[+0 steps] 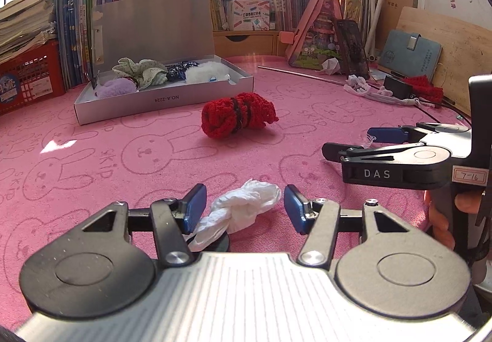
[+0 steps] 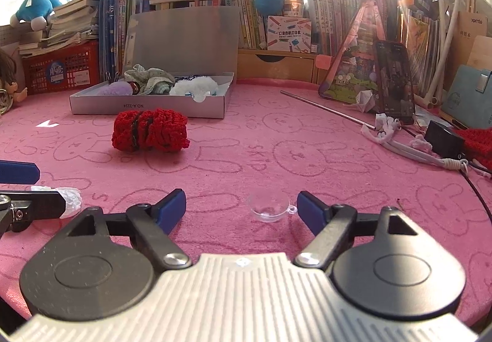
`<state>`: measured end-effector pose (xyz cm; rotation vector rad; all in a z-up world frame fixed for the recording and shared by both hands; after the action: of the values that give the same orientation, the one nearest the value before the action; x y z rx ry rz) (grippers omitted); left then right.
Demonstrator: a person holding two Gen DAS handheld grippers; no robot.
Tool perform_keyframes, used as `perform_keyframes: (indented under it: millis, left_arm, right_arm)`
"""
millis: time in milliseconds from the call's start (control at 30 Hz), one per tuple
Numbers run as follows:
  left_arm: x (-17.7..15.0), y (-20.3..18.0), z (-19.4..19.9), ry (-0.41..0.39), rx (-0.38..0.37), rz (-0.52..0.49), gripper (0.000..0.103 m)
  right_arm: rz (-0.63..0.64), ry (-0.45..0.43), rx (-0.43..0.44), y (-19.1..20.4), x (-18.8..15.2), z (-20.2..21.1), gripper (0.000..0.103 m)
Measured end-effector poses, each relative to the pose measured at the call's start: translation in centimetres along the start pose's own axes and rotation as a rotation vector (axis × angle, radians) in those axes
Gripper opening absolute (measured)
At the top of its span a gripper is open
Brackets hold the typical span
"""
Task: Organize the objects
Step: 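Close the left gripper on the white plastic bag while the right gripper closes on the clear cup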
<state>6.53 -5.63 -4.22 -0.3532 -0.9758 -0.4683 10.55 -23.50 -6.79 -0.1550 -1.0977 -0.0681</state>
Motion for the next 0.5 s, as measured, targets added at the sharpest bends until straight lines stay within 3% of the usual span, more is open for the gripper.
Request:
perform_keyframes:
  millis: [133, 267, 333, 500]
  left_arm:
    - [-0.4, 0.3, -0.6, 0.018, 0.01, 0.012, 0.062]
    - [-0.2, 0.3, -0.9, 0.015, -0.004, 0.021, 0.037]
    - [0.1, 0.2, -1.0, 0.009, -0.006, 0.024, 0.037]
    - [0.7, 0.5, -1.7, 0.009, 0.012, 0.045, 0.037]
  right_arm:
    - [0.002, 0.014, 0.0, 0.0, 0.0, -0.3, 0.075]
    - [0.011, 0.014, 0.008, 0.1, 0.0, -0.3, 0.063]
    - [0.012, 0.013, 0.001, 0.2, 0.0, -0.2, 0.048]
    - [0.019, 0.021, 0.003, 0.4, 0.1, -0.3, 0.034]
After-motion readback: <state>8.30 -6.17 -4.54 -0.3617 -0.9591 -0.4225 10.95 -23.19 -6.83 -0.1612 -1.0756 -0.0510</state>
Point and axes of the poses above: each gripper's, at about its wrist camera, not at the fingertips, and z roughly against the way its jaws point, y to its left, x to its top, the point moved 7 cm from there along -z, roughly the way its jaws point, and after that the axes turned 8 degrees about -x, right-handed, at the moved point
